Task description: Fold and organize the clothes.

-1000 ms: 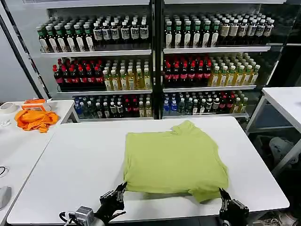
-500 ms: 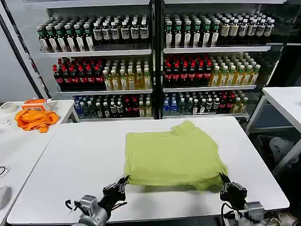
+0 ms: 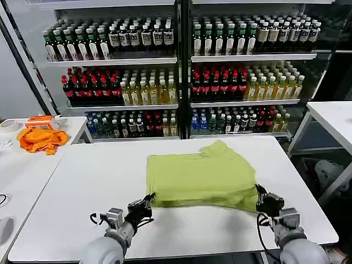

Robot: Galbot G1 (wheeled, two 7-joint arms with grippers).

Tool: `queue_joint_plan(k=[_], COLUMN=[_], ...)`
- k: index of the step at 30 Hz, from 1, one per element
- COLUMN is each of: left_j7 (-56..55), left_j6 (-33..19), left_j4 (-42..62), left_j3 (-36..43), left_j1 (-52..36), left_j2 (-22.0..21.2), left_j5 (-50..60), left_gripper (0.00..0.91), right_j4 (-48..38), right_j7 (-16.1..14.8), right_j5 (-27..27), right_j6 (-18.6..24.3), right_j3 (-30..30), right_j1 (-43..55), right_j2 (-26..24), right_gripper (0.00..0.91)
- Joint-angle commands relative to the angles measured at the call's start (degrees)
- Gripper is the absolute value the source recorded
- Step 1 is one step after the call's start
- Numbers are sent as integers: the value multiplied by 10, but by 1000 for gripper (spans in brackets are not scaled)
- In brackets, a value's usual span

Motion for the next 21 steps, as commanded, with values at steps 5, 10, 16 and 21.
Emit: queue_joint_plan(k=[5,10,16,21], left_j7=[0,-1,-1,-2], left_j6=[-2,-5,-13,-11], left_j4=[56,67,81,79], left_j3=[16,20,25,28], left_j1=[-55,-61,-71,-65], left_j2=[-1,-2,-5,-9], left_j5=[10,21,38,46], left_gripper=[30,30,625,907], right_j4=[-81,-96,-100,-87], right_j7=[-28,-36,-44,-40], right_j5=[-40,-51,-70,-68], right_j6=[19,31,23,24], right_j3=[-56,-76,-86,-66], right_j1=[77,91,92,75], right_j2=[-11,-10,-6,1], right_gripper=[0,0,907,907])
